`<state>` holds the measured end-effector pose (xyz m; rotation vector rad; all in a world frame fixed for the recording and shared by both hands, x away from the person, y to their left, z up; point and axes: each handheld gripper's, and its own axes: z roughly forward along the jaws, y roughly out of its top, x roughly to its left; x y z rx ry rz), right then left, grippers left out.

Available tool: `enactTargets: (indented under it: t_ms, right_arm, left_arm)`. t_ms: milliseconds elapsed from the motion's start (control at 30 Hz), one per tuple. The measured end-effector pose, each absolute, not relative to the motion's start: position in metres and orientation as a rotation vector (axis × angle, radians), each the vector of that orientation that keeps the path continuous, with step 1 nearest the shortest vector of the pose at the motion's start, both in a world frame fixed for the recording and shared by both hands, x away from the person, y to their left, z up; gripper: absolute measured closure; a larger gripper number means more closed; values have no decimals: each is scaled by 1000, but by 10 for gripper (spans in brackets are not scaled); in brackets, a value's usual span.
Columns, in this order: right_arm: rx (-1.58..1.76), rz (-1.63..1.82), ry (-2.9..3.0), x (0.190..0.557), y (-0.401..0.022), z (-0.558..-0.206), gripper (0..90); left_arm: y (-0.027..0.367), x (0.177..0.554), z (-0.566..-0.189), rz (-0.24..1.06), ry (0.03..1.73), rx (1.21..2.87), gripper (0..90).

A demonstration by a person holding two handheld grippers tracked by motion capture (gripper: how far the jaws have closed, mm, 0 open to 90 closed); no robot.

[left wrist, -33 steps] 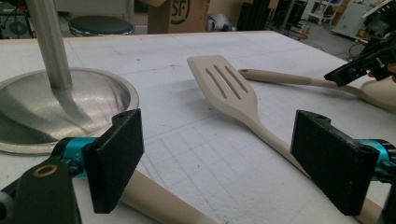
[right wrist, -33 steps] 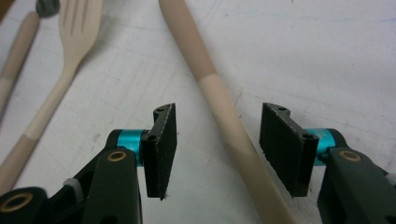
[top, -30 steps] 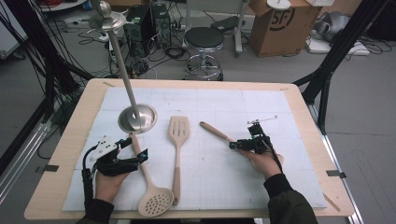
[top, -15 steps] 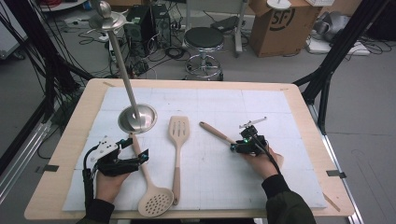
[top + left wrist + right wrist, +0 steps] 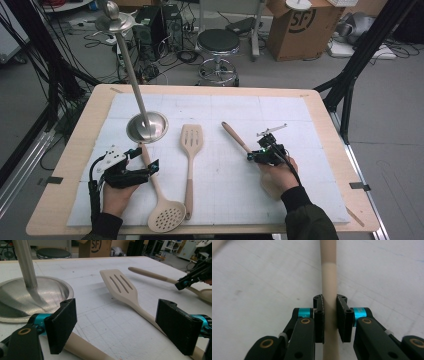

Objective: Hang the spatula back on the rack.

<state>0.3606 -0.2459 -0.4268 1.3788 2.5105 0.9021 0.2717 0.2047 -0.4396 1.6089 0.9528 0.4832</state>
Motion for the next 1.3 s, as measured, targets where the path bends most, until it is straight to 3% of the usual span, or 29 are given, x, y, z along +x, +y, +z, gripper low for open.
enactTargets:
  t_ms: [333,667,1033,1300]
  right_arm:
    - [1429,1347,2447,358,-245,-413,787]
    - [1408,1549,2368,360,-235,-409,786]
    - [1281,1963,2221,358,-214,-394,786]
    - [1048,2066,2122,355,-189,-382,785]
  left_arm:
    - [204,270,-439,486,951,1613,180]
    - [208,268,-439,488,957,1614,180]
    - [209,267,-441,485,961,1621,180]
    - [209,266,-441,489,959,1626,180]
